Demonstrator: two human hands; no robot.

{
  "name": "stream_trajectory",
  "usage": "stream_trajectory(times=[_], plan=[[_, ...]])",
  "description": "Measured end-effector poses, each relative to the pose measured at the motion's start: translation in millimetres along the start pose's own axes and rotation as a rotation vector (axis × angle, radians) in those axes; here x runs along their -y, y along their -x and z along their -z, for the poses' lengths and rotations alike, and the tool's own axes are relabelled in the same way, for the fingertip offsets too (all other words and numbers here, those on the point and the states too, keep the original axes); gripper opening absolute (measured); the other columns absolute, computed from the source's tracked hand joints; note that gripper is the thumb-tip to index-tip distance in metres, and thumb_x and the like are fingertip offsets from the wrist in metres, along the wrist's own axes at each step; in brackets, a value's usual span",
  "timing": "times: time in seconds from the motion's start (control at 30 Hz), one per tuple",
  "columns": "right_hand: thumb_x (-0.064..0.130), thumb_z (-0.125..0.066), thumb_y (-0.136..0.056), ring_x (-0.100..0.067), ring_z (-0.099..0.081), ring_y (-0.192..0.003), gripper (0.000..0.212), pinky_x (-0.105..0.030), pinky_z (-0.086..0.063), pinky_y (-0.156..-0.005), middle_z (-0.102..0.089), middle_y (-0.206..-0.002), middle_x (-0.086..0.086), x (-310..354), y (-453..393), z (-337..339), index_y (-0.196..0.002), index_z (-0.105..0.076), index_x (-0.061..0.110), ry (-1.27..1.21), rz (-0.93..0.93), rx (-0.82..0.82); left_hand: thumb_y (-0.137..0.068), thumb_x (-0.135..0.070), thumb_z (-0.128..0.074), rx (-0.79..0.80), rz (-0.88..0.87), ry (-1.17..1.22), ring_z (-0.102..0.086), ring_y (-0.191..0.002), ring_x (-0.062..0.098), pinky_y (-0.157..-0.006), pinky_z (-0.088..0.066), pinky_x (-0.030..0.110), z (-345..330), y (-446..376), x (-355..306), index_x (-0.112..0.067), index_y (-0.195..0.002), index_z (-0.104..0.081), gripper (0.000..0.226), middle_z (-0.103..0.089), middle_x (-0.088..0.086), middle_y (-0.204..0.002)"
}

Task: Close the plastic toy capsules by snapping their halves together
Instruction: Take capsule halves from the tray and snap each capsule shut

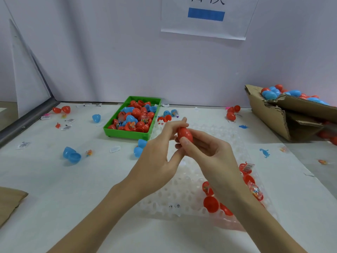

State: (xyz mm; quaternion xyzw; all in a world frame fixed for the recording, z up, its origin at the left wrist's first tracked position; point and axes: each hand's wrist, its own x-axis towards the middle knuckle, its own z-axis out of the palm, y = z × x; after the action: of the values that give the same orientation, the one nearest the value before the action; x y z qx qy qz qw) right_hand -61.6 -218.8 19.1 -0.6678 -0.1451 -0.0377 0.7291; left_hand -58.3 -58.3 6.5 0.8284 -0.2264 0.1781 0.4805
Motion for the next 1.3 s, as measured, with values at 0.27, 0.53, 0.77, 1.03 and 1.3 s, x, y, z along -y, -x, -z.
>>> stream_trajectory(times=[0.27,0.53,0.77,1.03,1.3], plan=[[0.022,-0.061,-0.1,-0.026,-0.071,-0.113,0.027,-0.028,-0.058,-0.092,-0.076,-0.114,-0.012,8,1,3,-0.119,-0.075,0.008,-0.215,-0.082,0.106,-0.099,-0.024,-0.069,-0.123,-0.123,-0.024,-0.061,-0.128,0.011,-0.106,-0.051,0.031,4,-1,1,-0.018,-0.139,-0.058,0.042,-0.064,-0.015,-0.137],[0.023,-0.055,-0.101,-0.035,-0.067,-0.12,0.037,-0.036,-0.055,-0.101,-0.07,-0.124,-0.023,11,2,2,-0.12,-0.071,-0.003,-0.494,-0.208,0.278,-0.091,-0.028,-0.077,-0.3,-0.364,-0.273,-0.067,-0.107,0.009,-0.1,-0.05,0.018,14,0,-2,-0.003,-0.12,-0.071,0.039,-0.075,0.002,-0.111],[0.021,-0.044,-0.108,-0.03,-0.067,-0.121,0.038,-0.037,-0.051,-0.107,-0.073,-0.12,-0.018,14,4,3,-0.124,-0.067,-0.004,-0.289,-0.086,0.276,-0.094,-0.03,-0.073,-0.188,-0.387,-0.372,-0.067,-0.113,0.015,-0.103,-0.051,0.021,24,-3,-5,-0.004,-0.133,-0.066,0.047,-0.073,0.005,-0.123],[0.025,-0.038,-0.11,-0.026,-0.068,-0.119,0.041,-0.047,-0.051,-0.106,-0.075,-0.118,-0.011,11,3,5,-0.129,-0.066,0.001,-0.079,-0.077,0.252,-0.094,-0.03,-0.074,-0.14,-0.377,-0.362,-0.067,-0.119,0.016,-0.102,-0.053,0.025,23,-4,1,-0.005,-0.136,-0.064,0.05,-0.071,0.005,-0.129],[0.021,-0.037,-0.111,-0.026,-0.071,-0.113,0.039,-0.04,-0.056,-0.101,-0.076,-0.113,-0.012,9,3,4,-0.119,-0.07,0.0,-0.045,-0.06,0.233,-0.102,-0.024,-0.063,-0.064,-0.365,-0.294,-0.063,-0.117,0.021,-0.102,-0.051,0.029,14,-5,5,-0.001,-0.134,-0.062,0.039,-0.067,0.008,-0.125]])
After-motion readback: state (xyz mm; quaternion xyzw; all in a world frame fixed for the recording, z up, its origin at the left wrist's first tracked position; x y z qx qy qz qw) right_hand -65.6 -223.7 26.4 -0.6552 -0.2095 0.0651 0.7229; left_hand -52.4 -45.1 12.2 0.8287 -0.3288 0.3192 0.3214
